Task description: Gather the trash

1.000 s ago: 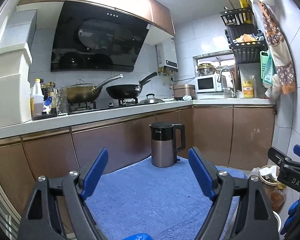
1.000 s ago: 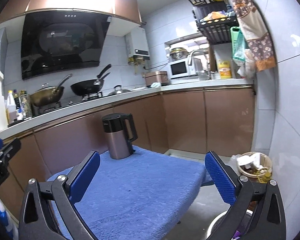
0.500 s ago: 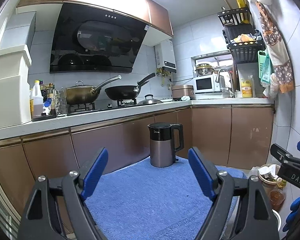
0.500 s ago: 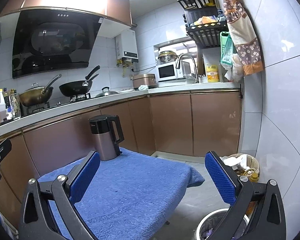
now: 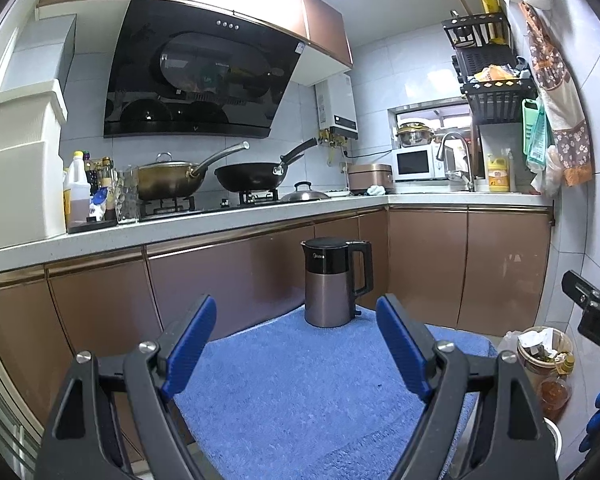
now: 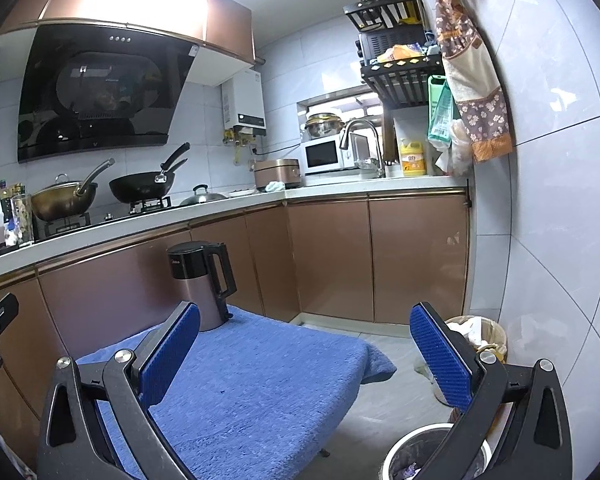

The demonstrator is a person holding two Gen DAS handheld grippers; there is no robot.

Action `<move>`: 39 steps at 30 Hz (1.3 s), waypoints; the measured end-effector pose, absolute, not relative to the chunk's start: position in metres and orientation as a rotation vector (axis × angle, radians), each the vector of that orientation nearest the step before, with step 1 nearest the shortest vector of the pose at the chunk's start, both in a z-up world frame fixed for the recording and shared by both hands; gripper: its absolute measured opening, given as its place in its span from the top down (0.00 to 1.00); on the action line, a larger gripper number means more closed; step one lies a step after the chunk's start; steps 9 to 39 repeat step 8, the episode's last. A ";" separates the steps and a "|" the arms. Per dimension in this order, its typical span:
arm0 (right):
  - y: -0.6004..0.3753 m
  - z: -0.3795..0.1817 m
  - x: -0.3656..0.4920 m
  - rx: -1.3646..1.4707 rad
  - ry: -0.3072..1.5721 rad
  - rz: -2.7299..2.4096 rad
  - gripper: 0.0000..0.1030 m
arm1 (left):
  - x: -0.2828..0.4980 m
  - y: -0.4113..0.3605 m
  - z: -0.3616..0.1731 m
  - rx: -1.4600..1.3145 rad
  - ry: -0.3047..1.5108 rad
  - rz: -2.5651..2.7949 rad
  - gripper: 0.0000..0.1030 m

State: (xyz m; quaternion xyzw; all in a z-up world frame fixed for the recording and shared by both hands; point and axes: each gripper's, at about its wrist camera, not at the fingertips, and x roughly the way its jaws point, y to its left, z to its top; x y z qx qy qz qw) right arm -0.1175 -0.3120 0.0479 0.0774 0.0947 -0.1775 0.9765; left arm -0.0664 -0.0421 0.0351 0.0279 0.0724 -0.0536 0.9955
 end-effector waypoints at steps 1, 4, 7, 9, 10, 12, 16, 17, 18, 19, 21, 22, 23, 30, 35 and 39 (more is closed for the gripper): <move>-0.312 0.048 -0.118 0.156 0.191 -0.359 0.00 | -0.066 -0.042 0.035 0.051 0.149 -0.110 0.21; -0.313 0.048 -0.118 0.153 0.190 -0.366 0.00 | -0.069 -0.043 0.035 0.046 0.153 -0.108 0.21; -0.312 0.048 -0.119 0.154 0.189 -0.366 0.00 | -0.068 -0.043 0.034 0.043 0.163 -0.113 0.21; -0.311 0.048 -0.119 0.153 0.189 -0.367 0.00 | -0.068 -0.043 0.033 0.042 0.163 -0.112 0.21; -0.311 0.048 -0.119 0.153 0.189 -0.367 0.00 | -0.068 -0.043 0.033 0.042 0.163 -0.112 0.21; -0.311 0.048 -0.119 0.153 0.189 -0.367 0.00 | -0.068 -0.043 0.033 0.042 0.163 -0.112 0.21; -0.311 0.048 -0.119 0.153 0.189 -0.367 0.00 | -0.068 -0.043 0.033 0.042 0.163 -0.112 0.21; -0.311 0.048 -0.119 0.153 0.189 -0.367 0.00 | -0.068 -0.043 0.033 0.042 0.163 -0.112 0.21; -0.311 0.048 -0.119 0.153 0.189 -0.367 0.00 | -0.068 -0.043 0.033 0.042 0.163 -0.112 0.21; -0.311 0.048 -0.119 0.153 0.189 -0.367 0.00 | -0.068 -0.043 0.033 0.042 0.163 -0.112 0.21; -0.311 0.048 -0.119 0.153 0.189 -0.367 0.00 | -0.068 -0.043 0.033 0.042 0.163 -0.112 0.21; -0.311 0.048 -0.119 0.153 0.189 -0.367 0.00 | -0.068 -0.043 0.033 0.042 0.163 -0.112 0.21; -0.311 0.048 -0.119 0.153 0.189 -0.367 0.00 | -0.068 -0.043 0.033 0.042 0.163 -0.112 0.21; -0.311 0.048 -0.119 0.153 0.189 -0.367 0.00 | -0.068 -0.043 0.033 0.042 0.163 -0.112 0.21; -0.311 0.048 -0.119 0.153 0.189 -0.367 0.00 | -0.068 -0.043 0.033 0.042 0.163 -0.112 0.21; -0.311 0.048 -0.119 0.153 0.189 -0.367 0.00 | -0.068 -0.043 0.033 0.042 0.163 -0.112 0.21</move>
